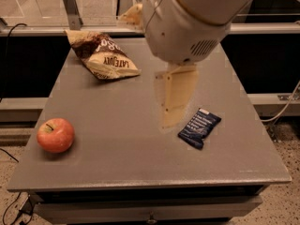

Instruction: Pick apple

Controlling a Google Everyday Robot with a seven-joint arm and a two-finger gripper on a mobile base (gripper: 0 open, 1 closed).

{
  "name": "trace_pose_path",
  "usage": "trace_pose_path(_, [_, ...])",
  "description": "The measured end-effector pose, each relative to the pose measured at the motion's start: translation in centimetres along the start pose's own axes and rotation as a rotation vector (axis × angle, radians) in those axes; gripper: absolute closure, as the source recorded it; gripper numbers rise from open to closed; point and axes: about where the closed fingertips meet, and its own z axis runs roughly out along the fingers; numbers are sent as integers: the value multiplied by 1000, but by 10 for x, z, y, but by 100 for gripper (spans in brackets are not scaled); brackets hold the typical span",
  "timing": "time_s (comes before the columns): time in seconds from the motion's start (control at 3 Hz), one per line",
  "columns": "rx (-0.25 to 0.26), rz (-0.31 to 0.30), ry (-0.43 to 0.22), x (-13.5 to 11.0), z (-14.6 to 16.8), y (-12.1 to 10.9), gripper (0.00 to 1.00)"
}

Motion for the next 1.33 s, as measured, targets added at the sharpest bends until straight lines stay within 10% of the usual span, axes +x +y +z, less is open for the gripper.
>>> trace_pose_path(0.67, [-178, -85, -113, -51, 90, 19, 0])
trace_pose_path(1.33, [-281, -45, -227, -68, 159, 16, 0])
